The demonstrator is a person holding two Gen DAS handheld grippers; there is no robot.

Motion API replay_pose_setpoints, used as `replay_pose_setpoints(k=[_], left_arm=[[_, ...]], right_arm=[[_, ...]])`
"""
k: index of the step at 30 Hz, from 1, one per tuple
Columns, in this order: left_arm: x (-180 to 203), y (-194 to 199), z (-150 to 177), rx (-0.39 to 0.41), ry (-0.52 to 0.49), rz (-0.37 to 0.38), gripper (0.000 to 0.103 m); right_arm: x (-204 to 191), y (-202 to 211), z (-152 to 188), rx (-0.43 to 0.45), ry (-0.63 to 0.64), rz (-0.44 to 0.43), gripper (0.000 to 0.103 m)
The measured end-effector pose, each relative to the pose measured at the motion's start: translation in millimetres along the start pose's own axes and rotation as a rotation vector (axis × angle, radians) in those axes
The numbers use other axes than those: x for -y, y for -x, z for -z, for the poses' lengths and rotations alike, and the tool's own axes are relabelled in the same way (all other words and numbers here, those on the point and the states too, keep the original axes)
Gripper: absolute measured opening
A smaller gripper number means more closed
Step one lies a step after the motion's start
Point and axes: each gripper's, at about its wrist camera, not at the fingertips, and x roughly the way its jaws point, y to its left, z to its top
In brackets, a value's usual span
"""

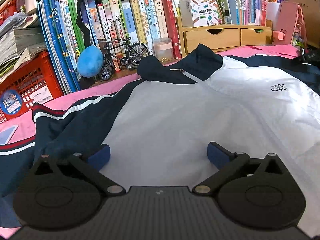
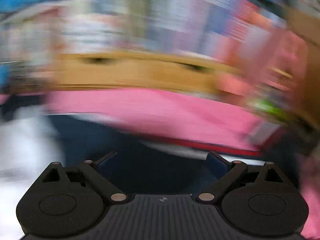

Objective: Fold clothes

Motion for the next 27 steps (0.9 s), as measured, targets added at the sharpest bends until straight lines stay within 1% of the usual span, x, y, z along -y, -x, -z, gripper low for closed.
replay_pose_setpoints(k=[3, 5, 6, 7, 9, 10, 11, 12, 13, 16, 19, 20, 24, 25, 27], left_arm=[[4, 1, 0, 0.008, -0.02, -0.021, 0.103], [5, 1, 0, 0.013, -0.032, -0.033, 0.103], [6, 0, -1, 0.013, -0.036, -0.036, 0.103], [6, 0, -1, 0.013, -0.037, -0.038, 0.103], [6, 0, -2, 0.011, -0.036, -0.038, 0.103], [6, 0, -2, 0.011, -0.035, -0.038, 0.103], [6, -1, -2, 0.01, -0.034, -0.038, 0.103], [6, -1, -2, 0.009, -0.034, -0.039, 0.103], [6, 0, -2, 0.009, -0.036, -0.041, 0.103], [8, 0, -3, 0.01, -0.041, -0.047, 0.103], [8, 0, -3, 0.011, -0.042, -0.048, 0.103], [8, 0, -3, 0.01, -0.041, -0.048, 0.103], [8, 4, -3, 0.019, -0.043, -0.058, 0.103], [6, 9, -3, 0.032, -0.037, -0.067, 0.103], [1, 19, -2, 0.06, -0.025, -0.083, 0.103]], right_arm=[[70, -12, 2, -0.018, -0.149, 0.132, 0.088], [116, -17, 5, -0.026, -0.252, 0.217, 0.089], [132, -14, 11, -0.005, -0.311, 0.244, 0.09], [143, -7, 18, 0.03, -0.358, 0.252, 0.083], [146, 1, 30, 0.08, -0.333, 0.241, 0.084], [139, -4, 35, 0.062, -0.264, 0.264, 0.089], [130, -13, 40, 0.029, -0.178, 0.297, 0.093], [121, -21, 44, -0.009, -0.121, 0.324, 0.097], [116, -22, 43, -0.004, -0.11, 0.348, 0.101], [118, -20, 41, -0.07, -0.195, 0.374, 0.101], [108, 1, 33, -0.121, -0.26, 0.428, 0.101], [100, 11, 28, -0.095, -0.26, 0.408, 0.101], [56, 64, 9, 0.066, -0.21, 0.3, 0.103], [41, 75, 7, 0.094, -0.198, 0.247, 0.103], [9, 95, 4, 0.138, -0.169, 0.111, 0.103]])
